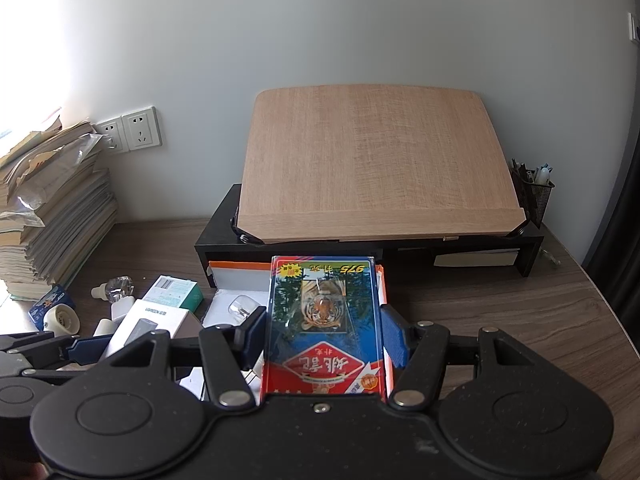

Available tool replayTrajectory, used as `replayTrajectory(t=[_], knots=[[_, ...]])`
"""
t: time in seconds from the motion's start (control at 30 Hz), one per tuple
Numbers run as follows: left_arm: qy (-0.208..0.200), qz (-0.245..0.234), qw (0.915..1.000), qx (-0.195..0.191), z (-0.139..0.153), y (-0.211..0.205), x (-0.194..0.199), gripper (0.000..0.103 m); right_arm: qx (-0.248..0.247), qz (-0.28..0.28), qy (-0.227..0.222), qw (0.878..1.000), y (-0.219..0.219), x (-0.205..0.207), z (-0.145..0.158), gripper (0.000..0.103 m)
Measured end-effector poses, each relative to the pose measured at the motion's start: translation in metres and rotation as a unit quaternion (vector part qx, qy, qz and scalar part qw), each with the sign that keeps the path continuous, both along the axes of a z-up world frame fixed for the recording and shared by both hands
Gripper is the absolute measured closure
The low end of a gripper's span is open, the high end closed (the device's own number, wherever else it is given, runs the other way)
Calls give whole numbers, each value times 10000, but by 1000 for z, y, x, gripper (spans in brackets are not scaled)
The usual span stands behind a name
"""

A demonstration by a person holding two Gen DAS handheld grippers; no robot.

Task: Organize rigid objects

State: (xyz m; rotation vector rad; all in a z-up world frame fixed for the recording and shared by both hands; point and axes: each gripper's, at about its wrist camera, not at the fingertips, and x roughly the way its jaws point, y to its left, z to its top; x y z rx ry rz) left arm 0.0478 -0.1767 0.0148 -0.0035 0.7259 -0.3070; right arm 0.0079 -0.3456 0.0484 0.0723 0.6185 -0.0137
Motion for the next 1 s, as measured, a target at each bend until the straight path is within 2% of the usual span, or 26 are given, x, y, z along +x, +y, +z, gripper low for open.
replayTrajectory(t=[1.0], knots=[[-35,-70,10000,8,1,-1,-6,44,-6,10,-21,10000,2,-1,1,32]])
